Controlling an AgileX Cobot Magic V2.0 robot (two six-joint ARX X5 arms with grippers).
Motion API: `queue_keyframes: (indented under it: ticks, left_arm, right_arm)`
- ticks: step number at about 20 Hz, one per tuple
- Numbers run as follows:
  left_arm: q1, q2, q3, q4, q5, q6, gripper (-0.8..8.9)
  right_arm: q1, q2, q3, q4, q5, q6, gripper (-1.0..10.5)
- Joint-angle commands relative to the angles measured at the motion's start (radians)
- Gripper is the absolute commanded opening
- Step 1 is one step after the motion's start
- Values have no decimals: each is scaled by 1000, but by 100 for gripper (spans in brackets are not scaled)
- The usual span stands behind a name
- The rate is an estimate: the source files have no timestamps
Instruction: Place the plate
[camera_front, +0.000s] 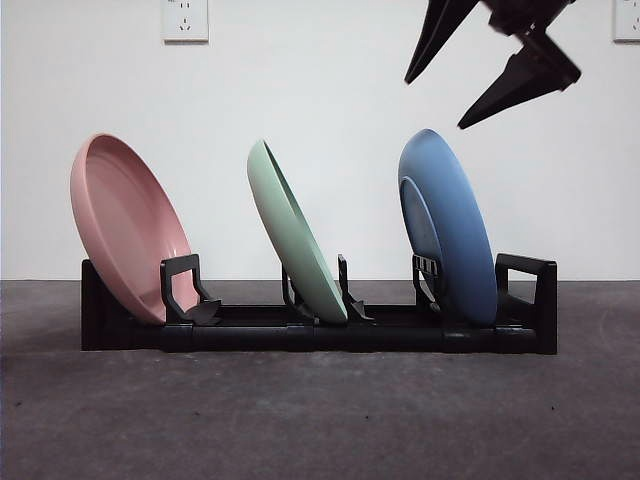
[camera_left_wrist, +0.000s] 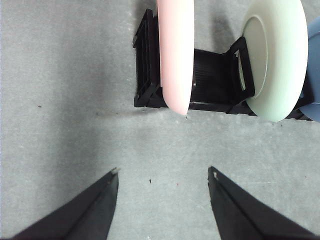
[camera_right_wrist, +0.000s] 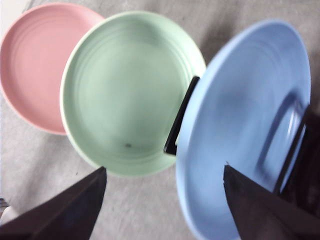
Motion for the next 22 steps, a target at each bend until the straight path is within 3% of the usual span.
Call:
queue_keyframes:
  ticks: [1, 7, 16, 19, 22]
  left_arm:
    - [-1, 1, 26, 11, 2, 7, 285]
    - [-1, 0, 26, 11, 2, 7, 285]
    - [-1, 0, 26, 11, 2, 7, 285]
    - [-1, 0, 26, 11, 2, 7, 285]
    - [-1, 0, 26, 11, 2, 7, 285]
  right_arm:
    - [10, 39, 24, 24, 4, -15, 304]
    - [18, 72, 24, 37, 4, -15, 294]
    - [38, 106, 24, 35, 4, -15, 157]
    - [42, 112, 24, 35, 3, -16, 19]
    - [42, 109, 24, 28, -3, -16, 10]
